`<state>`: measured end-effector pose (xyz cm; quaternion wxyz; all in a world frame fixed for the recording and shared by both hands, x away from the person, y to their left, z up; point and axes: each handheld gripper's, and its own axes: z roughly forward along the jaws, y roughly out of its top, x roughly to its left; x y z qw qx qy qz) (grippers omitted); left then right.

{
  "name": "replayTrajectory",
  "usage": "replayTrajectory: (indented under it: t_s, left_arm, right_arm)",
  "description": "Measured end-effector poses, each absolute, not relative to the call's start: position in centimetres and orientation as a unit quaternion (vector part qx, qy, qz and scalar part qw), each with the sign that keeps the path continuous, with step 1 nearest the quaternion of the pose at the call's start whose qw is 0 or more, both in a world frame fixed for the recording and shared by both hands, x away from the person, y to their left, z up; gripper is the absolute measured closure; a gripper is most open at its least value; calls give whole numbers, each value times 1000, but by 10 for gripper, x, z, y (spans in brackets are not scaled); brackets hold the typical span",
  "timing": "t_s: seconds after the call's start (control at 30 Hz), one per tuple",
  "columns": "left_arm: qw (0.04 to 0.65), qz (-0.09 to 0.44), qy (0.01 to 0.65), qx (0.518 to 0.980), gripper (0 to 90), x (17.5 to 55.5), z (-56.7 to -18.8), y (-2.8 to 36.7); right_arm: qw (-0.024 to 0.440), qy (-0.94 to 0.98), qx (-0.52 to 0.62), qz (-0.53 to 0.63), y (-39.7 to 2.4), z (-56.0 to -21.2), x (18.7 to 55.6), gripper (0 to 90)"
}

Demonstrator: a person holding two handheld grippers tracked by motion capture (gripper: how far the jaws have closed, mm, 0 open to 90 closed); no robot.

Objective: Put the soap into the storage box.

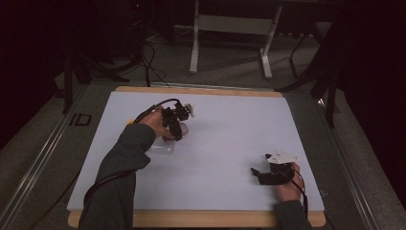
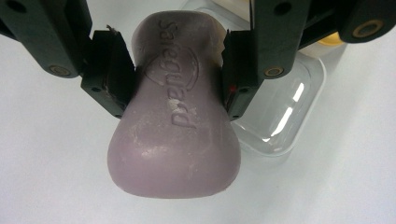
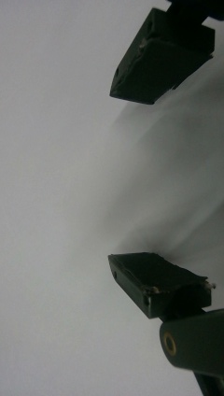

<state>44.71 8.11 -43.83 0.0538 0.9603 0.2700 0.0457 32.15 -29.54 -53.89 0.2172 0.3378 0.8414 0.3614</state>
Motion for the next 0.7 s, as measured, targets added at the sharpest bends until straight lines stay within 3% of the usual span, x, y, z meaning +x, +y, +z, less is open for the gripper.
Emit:
replayTrajectory:
  t_s: [0.7]
  left_arm:
    - [51,42,292,954,498,449,-437,103]
  right_arm:
    - [218,842,338,360,-295,-539,321,164]
